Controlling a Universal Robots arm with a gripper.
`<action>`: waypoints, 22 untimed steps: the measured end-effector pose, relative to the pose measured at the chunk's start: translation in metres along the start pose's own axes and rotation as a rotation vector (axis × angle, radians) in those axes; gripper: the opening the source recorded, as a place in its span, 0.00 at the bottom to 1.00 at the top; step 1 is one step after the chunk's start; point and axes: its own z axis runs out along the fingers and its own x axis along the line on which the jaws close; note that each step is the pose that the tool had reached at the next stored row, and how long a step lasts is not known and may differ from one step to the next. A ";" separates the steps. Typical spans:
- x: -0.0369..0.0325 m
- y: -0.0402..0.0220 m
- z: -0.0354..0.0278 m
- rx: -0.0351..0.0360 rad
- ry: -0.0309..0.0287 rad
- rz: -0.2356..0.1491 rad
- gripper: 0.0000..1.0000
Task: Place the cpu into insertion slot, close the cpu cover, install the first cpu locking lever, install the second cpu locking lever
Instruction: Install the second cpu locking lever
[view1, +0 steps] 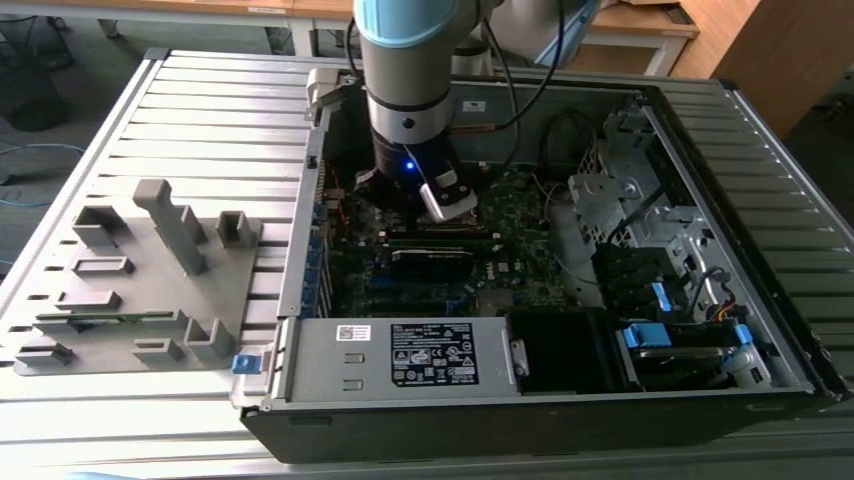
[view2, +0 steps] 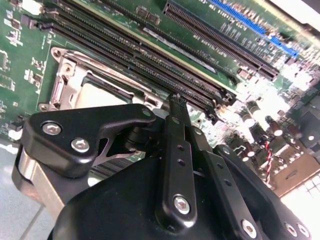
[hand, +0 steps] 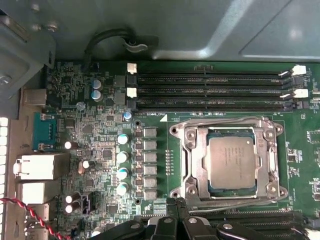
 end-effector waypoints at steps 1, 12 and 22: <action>0.0004 -0.0001 0.0006 -0.0044 0.0002 0.000 0.10; 0.0017 -0.0004 0.0048 -0.0503 0.0015 -0.001 0.10; 0.0095 -0.0010 0.0068 -0.0507 0.0015 -0.003 0.10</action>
